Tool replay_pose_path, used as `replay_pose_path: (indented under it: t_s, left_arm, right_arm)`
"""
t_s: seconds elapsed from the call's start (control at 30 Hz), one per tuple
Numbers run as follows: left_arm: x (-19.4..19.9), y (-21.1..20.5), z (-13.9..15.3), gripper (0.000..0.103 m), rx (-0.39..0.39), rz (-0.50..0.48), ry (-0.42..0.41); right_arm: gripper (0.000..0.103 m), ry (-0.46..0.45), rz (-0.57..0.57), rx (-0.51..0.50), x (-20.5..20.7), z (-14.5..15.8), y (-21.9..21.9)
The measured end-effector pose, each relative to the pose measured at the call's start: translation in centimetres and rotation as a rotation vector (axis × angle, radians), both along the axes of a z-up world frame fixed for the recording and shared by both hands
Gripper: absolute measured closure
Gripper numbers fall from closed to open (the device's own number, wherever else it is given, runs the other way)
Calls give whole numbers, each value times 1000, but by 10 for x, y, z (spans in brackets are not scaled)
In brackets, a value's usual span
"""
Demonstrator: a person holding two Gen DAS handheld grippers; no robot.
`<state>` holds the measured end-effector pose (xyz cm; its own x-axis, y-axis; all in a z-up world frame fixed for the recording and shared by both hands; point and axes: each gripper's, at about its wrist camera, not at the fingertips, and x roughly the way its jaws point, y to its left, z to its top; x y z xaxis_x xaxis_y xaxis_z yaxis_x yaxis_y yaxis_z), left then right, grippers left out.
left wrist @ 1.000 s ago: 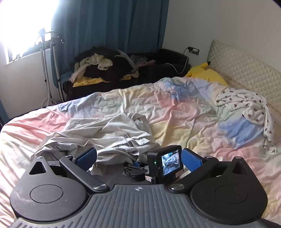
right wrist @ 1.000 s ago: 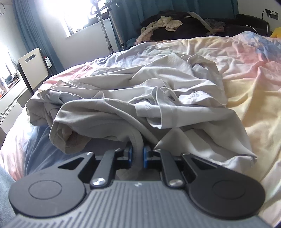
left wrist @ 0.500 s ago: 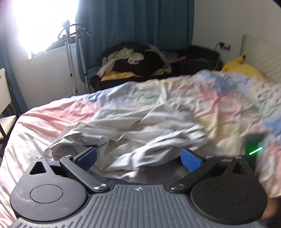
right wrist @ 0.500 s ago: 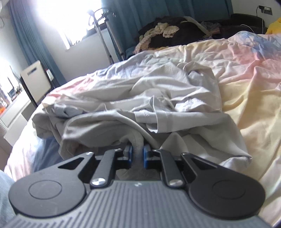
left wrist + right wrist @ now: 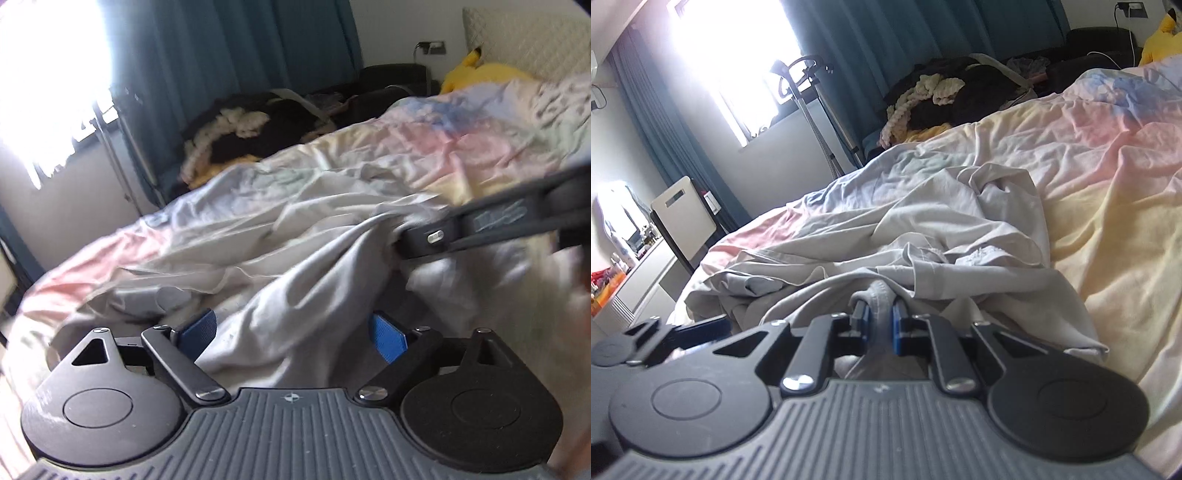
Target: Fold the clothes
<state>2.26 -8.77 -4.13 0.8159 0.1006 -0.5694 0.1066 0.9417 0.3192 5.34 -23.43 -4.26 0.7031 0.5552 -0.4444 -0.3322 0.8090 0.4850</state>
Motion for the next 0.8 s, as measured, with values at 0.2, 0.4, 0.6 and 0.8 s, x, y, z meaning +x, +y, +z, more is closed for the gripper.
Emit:
replay_pose_path:
  t_s: [0.2, 0.4, 0.6, 0.8]
  left_arm:
    - [19, 8, -15, 36, -22, 31, 31]
    - [24, 38, -3, 78, -202, 111, 9]
    - [23, 61, 14, 78, -326, 155, -20]
    - [17, 59, 14, 54, -322, 134, 16]
  right_arm:
    - [90, -32, 13, 9, -1, 3, -1]
    - [87, -41, 26, -21, 0, 0, 3]
    - [85, -77, 1, -131, -7, 0, 12]
    - [88, -99, -27, -105, -10, 4, 6]
